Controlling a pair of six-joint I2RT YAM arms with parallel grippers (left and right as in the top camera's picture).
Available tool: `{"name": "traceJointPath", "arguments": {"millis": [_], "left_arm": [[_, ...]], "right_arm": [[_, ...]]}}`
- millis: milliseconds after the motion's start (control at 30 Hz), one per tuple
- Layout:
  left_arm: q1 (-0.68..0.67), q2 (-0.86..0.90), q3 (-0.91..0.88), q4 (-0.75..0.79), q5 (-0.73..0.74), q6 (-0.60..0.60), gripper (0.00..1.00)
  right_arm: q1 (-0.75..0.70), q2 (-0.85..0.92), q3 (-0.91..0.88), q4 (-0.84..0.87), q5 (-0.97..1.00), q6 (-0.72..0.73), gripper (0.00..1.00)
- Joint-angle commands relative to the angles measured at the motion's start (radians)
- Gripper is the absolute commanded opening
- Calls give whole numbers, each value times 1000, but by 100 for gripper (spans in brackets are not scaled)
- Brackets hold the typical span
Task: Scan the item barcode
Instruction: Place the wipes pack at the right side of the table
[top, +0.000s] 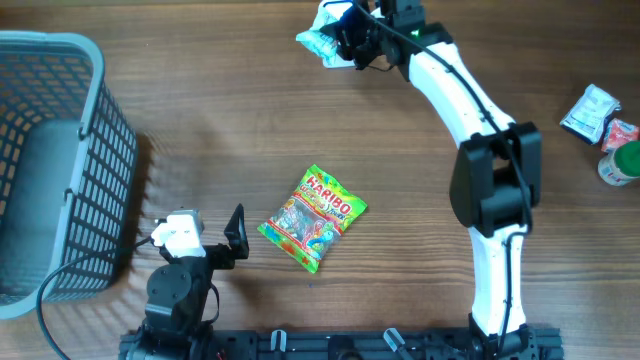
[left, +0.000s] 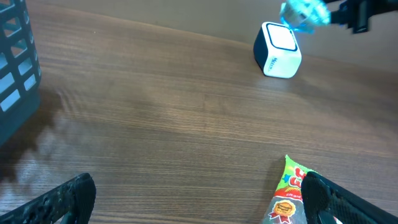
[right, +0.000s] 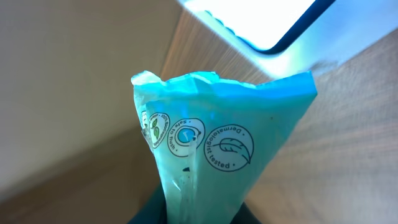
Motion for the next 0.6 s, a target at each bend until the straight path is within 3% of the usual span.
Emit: {"name": "traceJointPath", "arguments": {"millis": [0,200,300,400,567], "left_arm": [[7,-5,-5,3,8,16,100],[7,-5,-5,3,8,16,100],[7,-5,-5,3,8,16,100],[7,-5,-5,3,8,16,100],[7,-5,-5,3,8,16,100]], "right_arm": [[-3,67,13,-2,113,72,5],[-35,53,73,-116,135,18,5],[-86,-25,202,-397,261,-106,5],[-174,-163,224,-637,471,-197,5],[-410,-188,206,-857,630,-332,5]]}}
